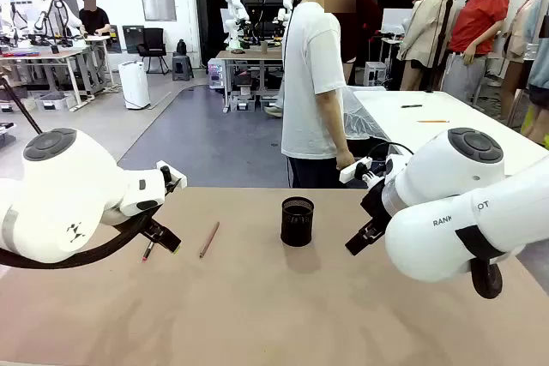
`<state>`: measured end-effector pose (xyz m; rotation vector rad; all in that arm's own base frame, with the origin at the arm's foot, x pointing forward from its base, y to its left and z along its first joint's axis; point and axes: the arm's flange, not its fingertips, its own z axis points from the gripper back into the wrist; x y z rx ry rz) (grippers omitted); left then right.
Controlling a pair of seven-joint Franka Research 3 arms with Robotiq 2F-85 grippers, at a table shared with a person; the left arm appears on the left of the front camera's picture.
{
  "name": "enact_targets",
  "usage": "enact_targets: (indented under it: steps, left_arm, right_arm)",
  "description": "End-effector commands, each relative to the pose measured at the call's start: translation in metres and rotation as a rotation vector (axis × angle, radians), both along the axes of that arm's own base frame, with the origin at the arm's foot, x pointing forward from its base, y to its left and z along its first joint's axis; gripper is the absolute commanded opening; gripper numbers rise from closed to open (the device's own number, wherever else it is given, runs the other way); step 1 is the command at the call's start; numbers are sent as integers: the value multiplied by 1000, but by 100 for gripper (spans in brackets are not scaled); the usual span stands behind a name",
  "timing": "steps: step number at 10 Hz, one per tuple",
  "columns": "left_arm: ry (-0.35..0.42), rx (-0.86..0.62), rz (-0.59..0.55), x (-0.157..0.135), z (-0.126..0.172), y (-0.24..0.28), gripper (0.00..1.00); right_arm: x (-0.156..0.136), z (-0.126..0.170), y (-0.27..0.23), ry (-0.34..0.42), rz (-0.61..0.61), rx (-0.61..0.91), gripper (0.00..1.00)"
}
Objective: Place the pens into the pen holder.
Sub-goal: Pick up a writing instrument from the table and place it into the Pen holder.
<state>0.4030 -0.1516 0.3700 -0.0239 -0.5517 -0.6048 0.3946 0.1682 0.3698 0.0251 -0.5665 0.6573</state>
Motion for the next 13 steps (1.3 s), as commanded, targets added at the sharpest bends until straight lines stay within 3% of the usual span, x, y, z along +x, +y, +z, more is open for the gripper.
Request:
enact_targets:
  steps: [1,13]
  left_arm:
    - [0,0,0,0,0,0,100]
    - [0,0,0,0,0,0,100]
  right_arm:
    - [0,0,0,0,0,0,100]
    - [0,0,0,0,0,0,100]
